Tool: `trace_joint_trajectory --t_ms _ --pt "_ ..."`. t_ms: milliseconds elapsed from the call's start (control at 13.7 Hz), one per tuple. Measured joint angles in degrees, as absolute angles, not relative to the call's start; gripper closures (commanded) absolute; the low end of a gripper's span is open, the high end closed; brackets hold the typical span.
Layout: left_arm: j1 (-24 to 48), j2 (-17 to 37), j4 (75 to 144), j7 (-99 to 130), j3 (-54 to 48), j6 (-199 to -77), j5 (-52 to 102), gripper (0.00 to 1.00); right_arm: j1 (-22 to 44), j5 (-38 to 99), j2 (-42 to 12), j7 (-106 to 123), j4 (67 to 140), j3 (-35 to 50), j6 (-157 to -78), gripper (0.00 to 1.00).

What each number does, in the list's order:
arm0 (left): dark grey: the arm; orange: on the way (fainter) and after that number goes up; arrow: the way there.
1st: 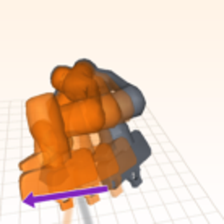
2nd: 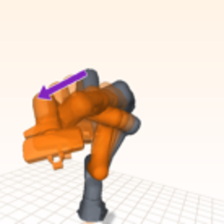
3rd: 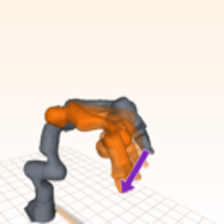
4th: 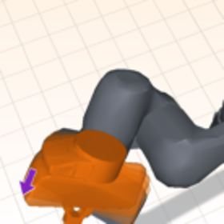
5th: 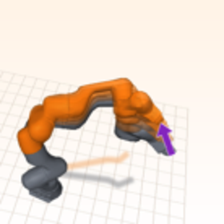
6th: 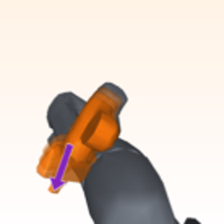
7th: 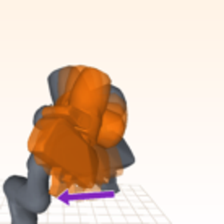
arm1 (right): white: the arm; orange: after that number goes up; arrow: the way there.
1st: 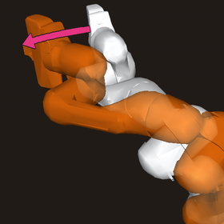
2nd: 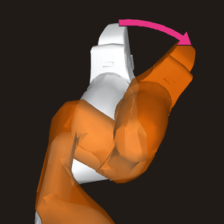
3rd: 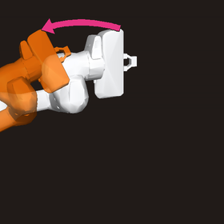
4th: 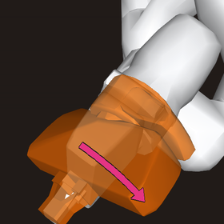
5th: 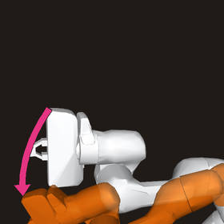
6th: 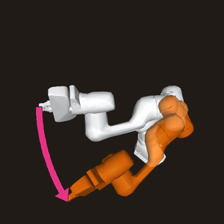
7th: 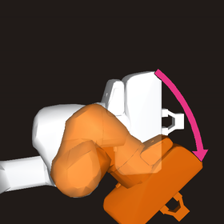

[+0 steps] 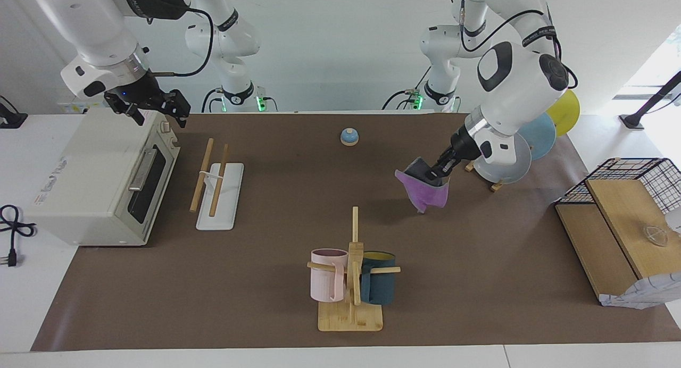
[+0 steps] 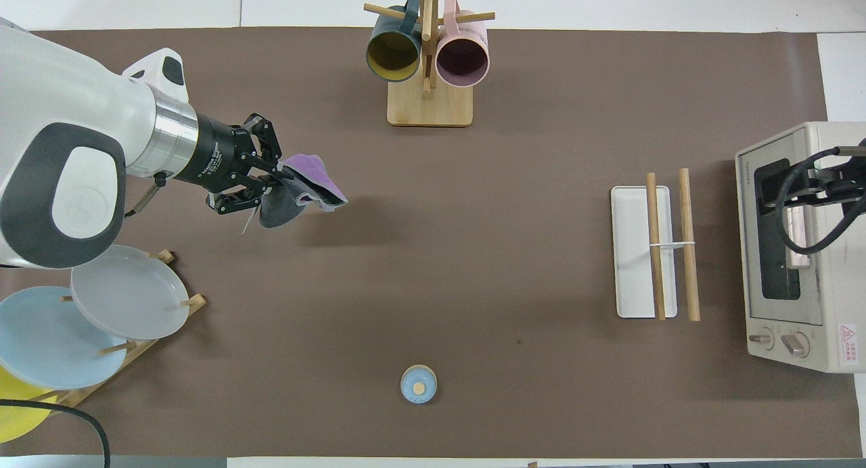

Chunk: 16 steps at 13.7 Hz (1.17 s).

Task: Fold towel and hang on rack
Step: 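Lift the folded towel with the left gripper toward the table center, then hold the towel with the left gripper while the right gripper approaches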

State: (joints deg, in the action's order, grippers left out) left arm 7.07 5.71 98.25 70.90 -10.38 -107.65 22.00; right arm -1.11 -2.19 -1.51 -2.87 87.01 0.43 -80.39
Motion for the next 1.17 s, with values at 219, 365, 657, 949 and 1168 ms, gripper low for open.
trace_joint_trajectory --t_ms 219,365,657,949,1168 --pt "7.12 3.56 97.07 93.98 -12.67 -105.12 20.92 1.00 -1.11 -2.19 -1.49 -2.87 87.02 0.43 -79.53 0.00" --pt "7.15 3.30 96.11 105.70 -14.21 -103.69 19.79 1.00 -1.09 -2.19 -1.24 -2.29 87.04 0.44 -75.53 0.00" --pt "7.14 3.30 94.05 118.77 -14.71 -103.69 19.92 1.00 -0.71 8.68 -0.61 -2.48 89.20 0.64 -77.19 0.00" --pt "7.14 3.30 92.93 123.59 -15.48 -108.40 24.22 1.00 3.77 23.41 3.79 -23.18 101.37 0.97 -91.15 0.00" --pt "7.19 3.29 92.93 128.12 -17.81 -111.49 24.64 1.00 10.04 34.10 5.63 -46.07 105.01 1.27 -101.17 0.00"
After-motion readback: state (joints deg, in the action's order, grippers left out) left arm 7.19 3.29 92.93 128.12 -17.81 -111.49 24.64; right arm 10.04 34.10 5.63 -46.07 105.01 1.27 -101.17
